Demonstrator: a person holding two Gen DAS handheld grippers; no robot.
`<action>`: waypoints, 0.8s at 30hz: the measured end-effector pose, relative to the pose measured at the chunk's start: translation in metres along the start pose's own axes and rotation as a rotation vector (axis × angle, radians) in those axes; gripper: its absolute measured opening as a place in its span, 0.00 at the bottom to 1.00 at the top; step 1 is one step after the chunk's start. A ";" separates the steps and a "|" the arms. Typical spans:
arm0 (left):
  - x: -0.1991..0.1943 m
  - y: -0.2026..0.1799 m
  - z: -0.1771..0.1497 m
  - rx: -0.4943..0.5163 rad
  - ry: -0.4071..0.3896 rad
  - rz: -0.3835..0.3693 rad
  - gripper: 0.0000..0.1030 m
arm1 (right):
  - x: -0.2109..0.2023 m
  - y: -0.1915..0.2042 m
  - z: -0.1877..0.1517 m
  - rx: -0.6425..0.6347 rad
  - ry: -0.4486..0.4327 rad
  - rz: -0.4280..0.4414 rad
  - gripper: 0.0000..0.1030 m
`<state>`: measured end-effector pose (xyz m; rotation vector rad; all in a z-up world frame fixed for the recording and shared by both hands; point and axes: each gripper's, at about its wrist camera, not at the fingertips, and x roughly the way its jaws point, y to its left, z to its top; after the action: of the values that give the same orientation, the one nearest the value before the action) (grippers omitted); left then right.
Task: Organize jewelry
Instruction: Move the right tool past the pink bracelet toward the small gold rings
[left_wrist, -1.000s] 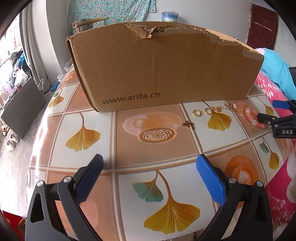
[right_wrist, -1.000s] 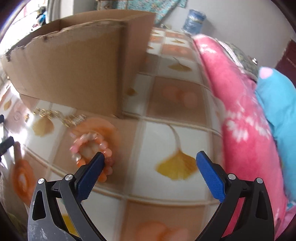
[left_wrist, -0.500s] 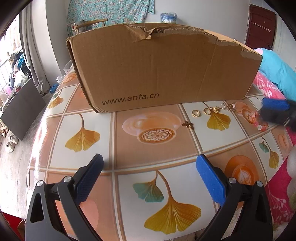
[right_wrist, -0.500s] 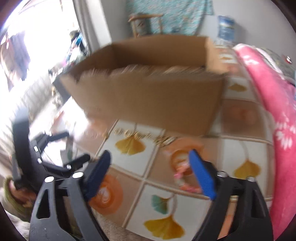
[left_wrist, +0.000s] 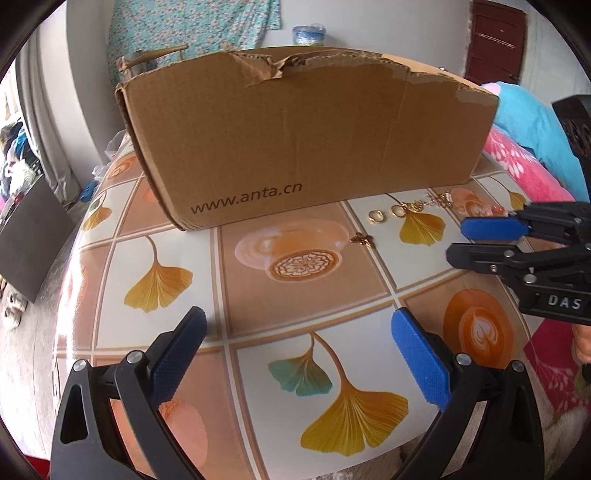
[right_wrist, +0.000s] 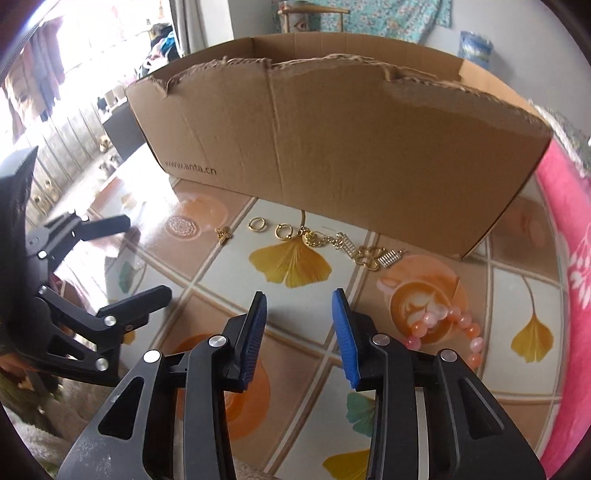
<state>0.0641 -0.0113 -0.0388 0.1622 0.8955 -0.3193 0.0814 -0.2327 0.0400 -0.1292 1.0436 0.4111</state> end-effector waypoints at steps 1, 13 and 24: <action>0.000 0.000 0.000 0.004 -0.001 -0.003 0.96 | 0.001 0.003 0.001 -0.004 0.005 -0.009 0.35; 0.002 -0.002 0.003 0.005 0.018 -0.001 0.96 | 0.015 0.000 0.016 0.032 0.060 -0.087 0.60; 0.005 -0.003 0.008 0.011 0.051 -0.003 0.96 | 0.029 -0.018 0.028 0.073 0.192 -0.088 0.92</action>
<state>0.0717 -0.0169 -0.0378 0.1801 0.9445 -0.3243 0.1232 -0.2329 0.0272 -0.1506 1.2359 0.2836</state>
